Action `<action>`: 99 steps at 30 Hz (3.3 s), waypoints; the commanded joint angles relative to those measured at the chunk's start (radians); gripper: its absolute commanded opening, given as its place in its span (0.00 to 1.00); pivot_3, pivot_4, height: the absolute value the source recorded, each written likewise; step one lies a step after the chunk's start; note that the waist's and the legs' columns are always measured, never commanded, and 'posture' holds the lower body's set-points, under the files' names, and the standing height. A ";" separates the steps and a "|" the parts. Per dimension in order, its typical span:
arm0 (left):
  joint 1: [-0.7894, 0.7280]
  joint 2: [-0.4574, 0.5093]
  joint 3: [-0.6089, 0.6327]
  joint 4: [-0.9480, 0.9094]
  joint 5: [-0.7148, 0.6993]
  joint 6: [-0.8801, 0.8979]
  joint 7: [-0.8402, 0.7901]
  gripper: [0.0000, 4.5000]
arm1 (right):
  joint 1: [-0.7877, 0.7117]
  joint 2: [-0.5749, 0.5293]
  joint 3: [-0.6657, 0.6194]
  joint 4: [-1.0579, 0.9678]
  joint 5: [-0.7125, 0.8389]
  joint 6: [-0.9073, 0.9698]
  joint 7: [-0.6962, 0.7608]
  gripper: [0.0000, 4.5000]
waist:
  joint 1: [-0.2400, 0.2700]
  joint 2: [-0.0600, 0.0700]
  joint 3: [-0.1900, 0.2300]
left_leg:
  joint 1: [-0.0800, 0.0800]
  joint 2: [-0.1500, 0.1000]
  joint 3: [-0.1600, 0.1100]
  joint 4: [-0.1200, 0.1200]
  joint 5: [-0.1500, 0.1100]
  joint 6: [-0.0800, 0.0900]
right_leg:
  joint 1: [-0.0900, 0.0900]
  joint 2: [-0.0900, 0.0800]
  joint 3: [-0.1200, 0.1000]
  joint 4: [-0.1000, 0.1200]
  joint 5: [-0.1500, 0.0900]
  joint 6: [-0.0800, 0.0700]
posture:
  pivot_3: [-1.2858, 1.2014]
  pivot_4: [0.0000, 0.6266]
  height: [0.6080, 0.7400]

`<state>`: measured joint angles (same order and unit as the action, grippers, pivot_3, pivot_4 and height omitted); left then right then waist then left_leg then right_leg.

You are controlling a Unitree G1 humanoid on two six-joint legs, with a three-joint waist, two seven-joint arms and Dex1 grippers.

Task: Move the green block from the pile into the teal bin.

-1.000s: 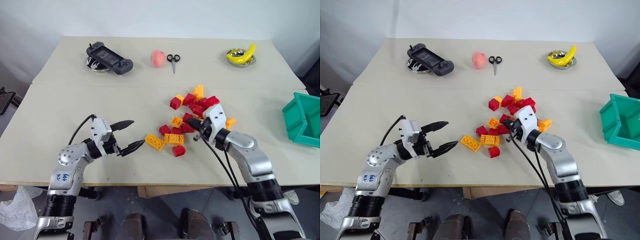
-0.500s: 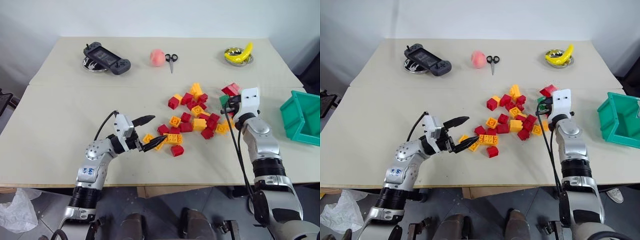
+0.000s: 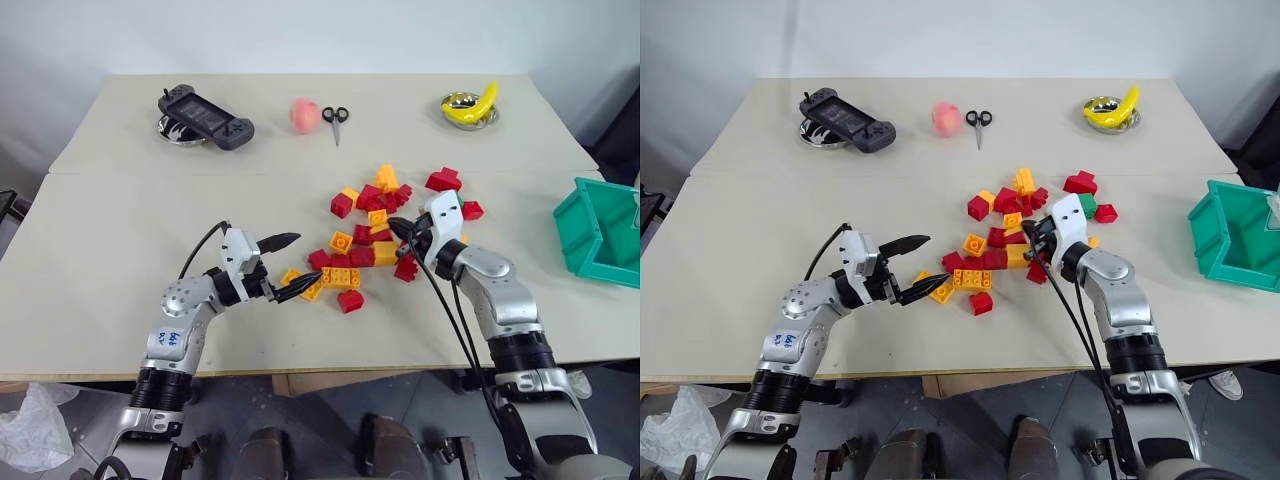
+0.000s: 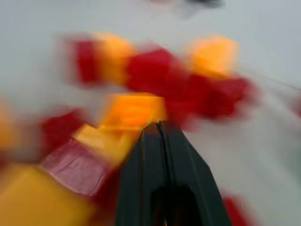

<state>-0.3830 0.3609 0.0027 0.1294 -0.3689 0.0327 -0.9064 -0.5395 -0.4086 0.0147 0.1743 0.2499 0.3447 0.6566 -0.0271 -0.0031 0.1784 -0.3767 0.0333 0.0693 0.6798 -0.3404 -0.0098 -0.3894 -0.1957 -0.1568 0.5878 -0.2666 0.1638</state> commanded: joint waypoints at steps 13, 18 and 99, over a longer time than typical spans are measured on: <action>0.044 0.078 0.073 -0.031 -0.027 -0.016 -0.027 1.00 | 0.355 -0.263 -0.432 -0.229 0.209 0.082 0.109 0.13 | 0.031 0.000 0.000 | -0.001 0.000 0.001 0.001 0.000 0.000 | 0.000 0.000 0.000 0.000 0.000 0.000 | 0.52 0.24 1.00; 0.041 0.079 0.071 -0.030 -0.024 -0.021 -0.027 1.00 | 0.454 -0.262 -0.530 -0.231 0.204 0.039 0.051 0.50 | 0.029 0.000 0.000 | -0.001 0.000 0.001 0.001 0.000 0.000 | 0.000 0.000 0.000 0.000 0.000 0.000 | 0.52 0.24 1.00; -0.167 -0.118 -0.037 0.156 0.002 -0.104 -0.112 1.00 | 0.145 -0.505 -0.680 0.232 0.003 -0.004 -0.220 0.85 | 0.024 0.003 -0.001 | -0.005 -0.001 0.002 0.003 0.001 0.001 | -0.003 -0.001 0.000 0.000 0.000 0.000 | 0.52 0.24 1.00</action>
<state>-0.5679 0.2328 -0.0522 0.3213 -0.3662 -0.0660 -1.0268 -0.3827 -0.8758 -0.6651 0.3989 0.2536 0.3840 0.4192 -0.0033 -0.0005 0.1773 -0.3815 0.0323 0.0710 0.6824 -0.3396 -0.0083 -0.3927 -0.1965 -0.1565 0.5879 -0.2663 0.1643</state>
